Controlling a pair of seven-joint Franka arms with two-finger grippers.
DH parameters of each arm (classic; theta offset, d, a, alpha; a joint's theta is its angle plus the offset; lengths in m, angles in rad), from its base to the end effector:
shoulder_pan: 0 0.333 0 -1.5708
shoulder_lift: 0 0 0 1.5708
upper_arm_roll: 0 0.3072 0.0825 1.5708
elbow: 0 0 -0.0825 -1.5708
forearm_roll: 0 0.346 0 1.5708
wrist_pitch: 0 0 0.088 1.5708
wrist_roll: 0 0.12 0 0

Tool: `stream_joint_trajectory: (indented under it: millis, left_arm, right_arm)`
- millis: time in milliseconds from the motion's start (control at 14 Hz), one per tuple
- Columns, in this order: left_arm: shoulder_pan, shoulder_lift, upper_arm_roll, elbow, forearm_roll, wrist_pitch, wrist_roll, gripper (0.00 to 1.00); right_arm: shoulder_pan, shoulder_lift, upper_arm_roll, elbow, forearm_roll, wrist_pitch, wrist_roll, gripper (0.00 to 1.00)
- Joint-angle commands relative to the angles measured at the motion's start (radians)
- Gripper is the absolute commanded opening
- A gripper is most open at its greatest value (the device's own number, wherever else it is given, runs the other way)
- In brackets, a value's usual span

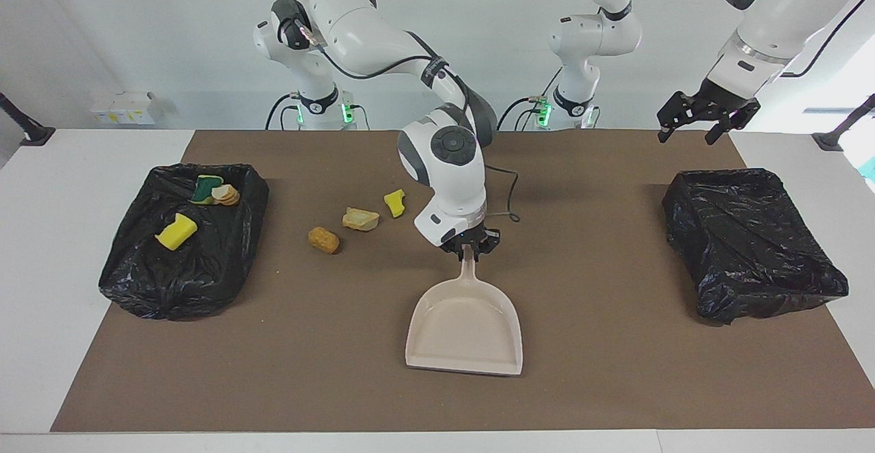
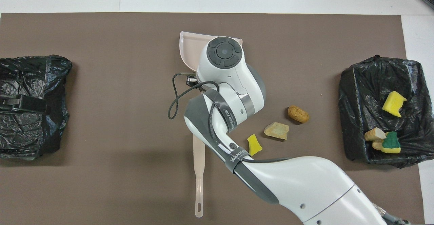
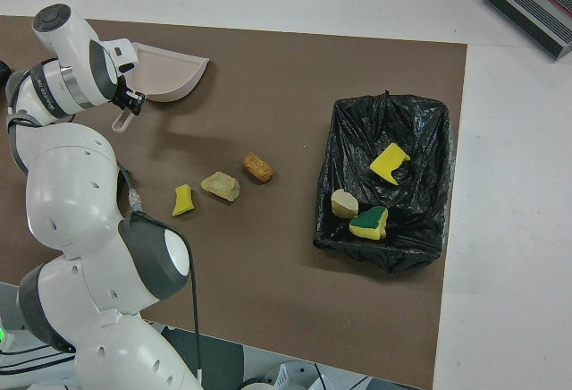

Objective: Sweep and dump trash in bin
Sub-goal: 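Carry the empty dustpan back and set it on the table, then release the dustpan with the right gripper while the left gripper reaches it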

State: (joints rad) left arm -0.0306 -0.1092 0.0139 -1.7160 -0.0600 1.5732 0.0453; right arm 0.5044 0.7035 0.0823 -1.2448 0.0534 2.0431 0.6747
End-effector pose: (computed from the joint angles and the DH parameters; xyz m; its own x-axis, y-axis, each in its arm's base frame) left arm 0.4810 -0.0149 0.5947 0.9976 -0.0619 -0.0308 -0.0598 -0.9962 0.0629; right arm 0.5997 0.3850 0.3534 0.9912 -0.1323 0.0095 -0.1298 -0.9817 -0.1391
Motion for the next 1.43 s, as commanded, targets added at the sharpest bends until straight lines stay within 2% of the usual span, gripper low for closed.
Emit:
stream_joint_trajectory:
  millis: [0, 72, 429, 501, 787, 930, 1216, 1359]
  left_arm:
    - [0.015, -0.018, -0.011, -0.02, 0.014, -0.005, -0.005, 1.0]
    - [0.015, -0.02, -0.011, -0.022, 0.014, -0.007, -0.005, 1.0]
    - [0.015, -0.018, -0.011, -0.024, 0.014, -0.005, -0.005, 1.0]
    - [0.015, -0.018, -0.011, -0.024, 0.014, -0.005, -0.005, 1.0]
    - [0.017, -0.009, -0.011, -0.024, 0.012, 0.052, -0.018, 1.0]
    - [0.012, 0.003, -0.011, -0.024, 0.012, 0.157, -0.056, 1.0]
    - [-0.002, 0.071, -0.017, 0.001, -0.003, 0.362, -0.051, 1.0]
    - [-0.014, 0.092, -0.022, -0.001, -0.062, 0.459, -0.053, 1.0]
  right_arm:
    - [-0.009, 0.01, 0.005, 0.015, 0.019, 0.039, -0.004, 0.59]
    - [-0.003, 0.007, 0.005, 0.009, 0.01, 0.046, -0.006, 1.0]
    - [-0.015, -0.032, 0.005, 0.001, 0.026, 0.029, -0.004, 1.0]
    - [-0.02, -0.06, 0.005, -0.024, 0.026, 0.016, -0.004, 1.0]
    - [-0.01, -0.238, 0.007, -0.238, 0.028, 0.005, 0.009, 1.0]
    - [-0.003, -0.332, 0.008, -0.355, 0.029, 0.006, -0.001, 1.0]
    - [0.068, -0.453, 0.013, -0.552, 0.059, 0.017, 0.016, 1.0]
    - [0.1, -0.51, 0.013, -0.651, 0.086, 0.04, 0.019, 1.0]
